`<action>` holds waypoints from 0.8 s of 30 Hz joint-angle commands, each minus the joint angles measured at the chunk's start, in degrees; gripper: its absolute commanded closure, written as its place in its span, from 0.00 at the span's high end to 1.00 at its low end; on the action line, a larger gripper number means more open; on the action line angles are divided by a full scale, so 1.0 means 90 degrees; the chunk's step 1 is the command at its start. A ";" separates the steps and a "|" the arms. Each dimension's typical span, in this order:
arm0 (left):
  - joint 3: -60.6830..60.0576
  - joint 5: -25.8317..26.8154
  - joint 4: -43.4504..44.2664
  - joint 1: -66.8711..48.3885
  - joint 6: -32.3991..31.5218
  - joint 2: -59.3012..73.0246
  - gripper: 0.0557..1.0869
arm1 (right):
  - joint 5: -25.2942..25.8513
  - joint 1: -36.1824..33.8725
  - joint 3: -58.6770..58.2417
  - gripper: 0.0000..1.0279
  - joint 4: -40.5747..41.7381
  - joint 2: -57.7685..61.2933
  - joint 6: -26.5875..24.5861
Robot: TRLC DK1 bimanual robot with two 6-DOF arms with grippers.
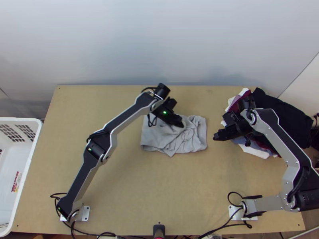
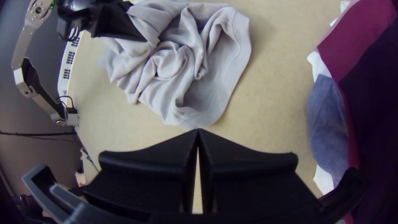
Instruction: Fold the t-shirt
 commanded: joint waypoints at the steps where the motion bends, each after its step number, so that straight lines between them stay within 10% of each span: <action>1: 0.0021 -0.0168 0.0831 -0.0350 -0.0531 0.0148 0.48 | 0.0000 -0.0039 -0.0066 0.03 0.0045 -0.0013 0.0023; 3: 0.0011 -0.0168 0.0704 -0.0408 -0.0472 0.0040 0.98 | 0.0000 -0.0039 -0.0066 0.03 0.0074 -0.0003 0.0023; 14: -0.0135 -0.0168 -0.0536 0.0275 0.0202 -0.1132 0.96 | 0.0000 -0.0088 0.0022 0.03 0.0103 0.0006 -0.0006; 24: -0.1454 -0.0598 -0.2157 0.1398 0.2545 -0.2157 0.87 | 0.0000 0.0176 0.0295 0.03 0.0103 0.0212 -0.0006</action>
